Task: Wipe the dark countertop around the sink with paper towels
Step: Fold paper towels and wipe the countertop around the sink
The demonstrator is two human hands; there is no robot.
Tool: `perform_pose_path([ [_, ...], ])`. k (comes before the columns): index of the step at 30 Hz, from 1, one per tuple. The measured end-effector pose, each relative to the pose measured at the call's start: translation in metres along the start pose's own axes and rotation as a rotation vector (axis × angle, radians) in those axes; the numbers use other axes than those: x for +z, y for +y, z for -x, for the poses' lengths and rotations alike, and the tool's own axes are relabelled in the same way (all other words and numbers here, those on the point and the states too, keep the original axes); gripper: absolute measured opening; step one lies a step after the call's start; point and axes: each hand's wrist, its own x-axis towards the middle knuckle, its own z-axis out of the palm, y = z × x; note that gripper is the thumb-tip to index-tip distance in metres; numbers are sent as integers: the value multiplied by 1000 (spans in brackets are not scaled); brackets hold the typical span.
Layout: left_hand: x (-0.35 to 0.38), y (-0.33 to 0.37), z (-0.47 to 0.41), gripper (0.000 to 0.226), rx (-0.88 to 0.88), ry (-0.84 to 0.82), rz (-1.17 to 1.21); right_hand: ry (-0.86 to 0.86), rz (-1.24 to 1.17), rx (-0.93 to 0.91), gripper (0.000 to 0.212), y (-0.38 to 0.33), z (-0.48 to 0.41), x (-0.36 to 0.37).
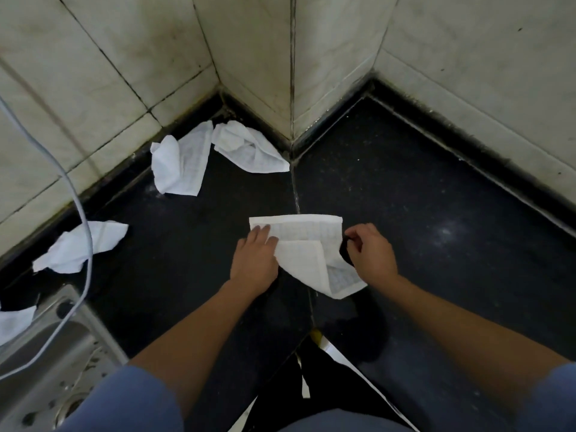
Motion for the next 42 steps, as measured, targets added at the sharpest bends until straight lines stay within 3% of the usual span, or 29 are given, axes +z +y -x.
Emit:
perform_pose_path([
  [3, 7, 17, -4, 56, 77, -91, 88, -147, 59, -243, 15, 6, 29, 2],
  [5, 9, 23, -6, 53, 65, -100, 87, -292, 160, -279, 26, 13, 41, 9],
  [10, 9, 8, 10, 22, 133, -48, 27, -147, 148, -18, 60, 10, 29, 11],
  [15, 23, -41, 54, 17, 197, -48, -76, -286, 257, 51, 49, -2, 20, 18],
  [19, 28, -51, 76, 24, 210, -25, -99, -262, 360, -182, 46, -14, 45, 13],
  [24, 43, -20, 83, 27, 314, -31, -84, -552, 475, -409, 56, -8, 87, 29],
  [27, 48, -16, 84, 10, 228, -43, 100, -501, 495, -411, 66, -5, 94, 43],
  [29, 41, -19, 85, 6, 106, -78, 374, -441, 538, -429, 69, -7, 97, 50],
  [32, 27, -32, 88, 11, -48, -80, 710, -308, 552, -462, 46, -8, 99, 57],
  [35, 21, -54, 97, 24, -58, -174, 706, -244, 548, -494, 31, -1, 96, 53],
  [39, 26, -76, 107, 28, -113, -294, 697, -403, 441, -361, 24, 0, 77, 21],
  [42, 28, -85, 98, 29, -224, -250, 739, -433, 303, -248, 17, -20, 48, 2],
])
